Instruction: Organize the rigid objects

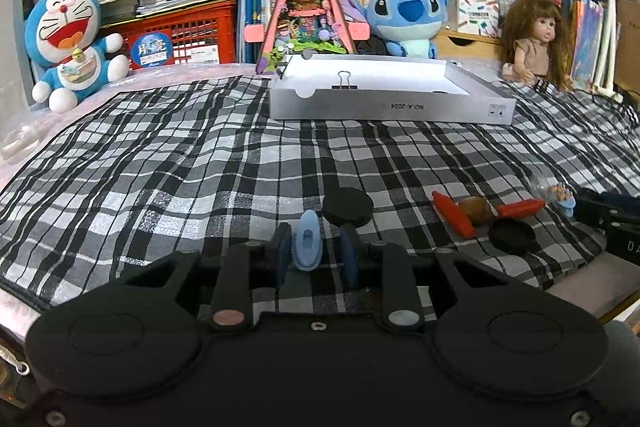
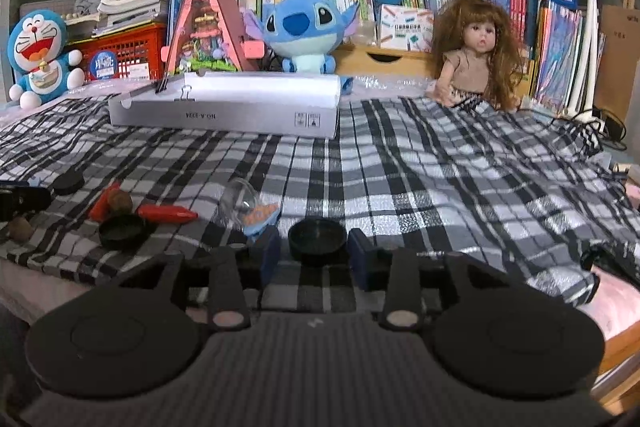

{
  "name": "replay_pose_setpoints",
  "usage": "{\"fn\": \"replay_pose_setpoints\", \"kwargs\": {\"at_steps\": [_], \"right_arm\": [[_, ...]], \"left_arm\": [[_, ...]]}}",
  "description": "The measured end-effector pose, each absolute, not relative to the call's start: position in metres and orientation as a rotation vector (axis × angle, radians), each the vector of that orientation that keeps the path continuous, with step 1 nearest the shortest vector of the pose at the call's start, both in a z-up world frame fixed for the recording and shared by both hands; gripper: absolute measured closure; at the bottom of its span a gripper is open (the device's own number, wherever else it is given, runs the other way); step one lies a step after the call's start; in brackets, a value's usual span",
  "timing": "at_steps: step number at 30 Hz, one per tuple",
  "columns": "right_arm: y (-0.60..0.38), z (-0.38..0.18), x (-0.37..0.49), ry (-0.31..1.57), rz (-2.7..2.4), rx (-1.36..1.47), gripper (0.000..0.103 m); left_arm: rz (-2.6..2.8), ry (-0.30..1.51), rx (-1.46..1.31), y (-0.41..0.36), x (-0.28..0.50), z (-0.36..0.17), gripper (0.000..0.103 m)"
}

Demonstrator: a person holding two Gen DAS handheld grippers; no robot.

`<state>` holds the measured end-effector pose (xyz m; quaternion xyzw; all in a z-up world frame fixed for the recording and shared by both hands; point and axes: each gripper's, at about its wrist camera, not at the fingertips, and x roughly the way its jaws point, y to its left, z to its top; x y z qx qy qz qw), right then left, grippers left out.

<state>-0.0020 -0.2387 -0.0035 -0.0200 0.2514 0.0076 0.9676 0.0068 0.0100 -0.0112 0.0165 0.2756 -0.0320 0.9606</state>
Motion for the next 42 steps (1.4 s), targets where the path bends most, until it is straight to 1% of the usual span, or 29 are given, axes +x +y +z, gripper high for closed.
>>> {"fn": "replay_pose_setpoints", "kwargs": {"at_steps": [1, 3, 15, 36, 42], "right_arm": [[-0.238, -0.004, -0.003, 0.503, 0.016, -0.048, 0.048], [-0.237, -0.003, -0.004, 0.498, 0.017, -0.049, 0.066], [-0.239, 0.01, 0.001, 0.482, 0.012, -0.004, 0.066], [-0.239, 0.041, 0.044, 0.481, 0.035, 0.036, 0.066], [-0.239, 0.054, 0.067, 0.506, 0.056, 0.069, 0.066]], "left_arm": [[-0.066, 0.56, 0.037, 0.009, 0.007, -0.011, 0.088], [-0.066, 0.564, 0.035, 0.008, 0.008, -0.009, 0.088], [-0.071, 0.553, 0.022, 0.008, 0.015, 0.007, 0.088], [-0.1, 0.553, 0.007, 0.004, 0.068, 0.047, 0.088], [-0.102, 0.562, 0.005, 0.0, 0.091, 0.063, 0.088]]}}
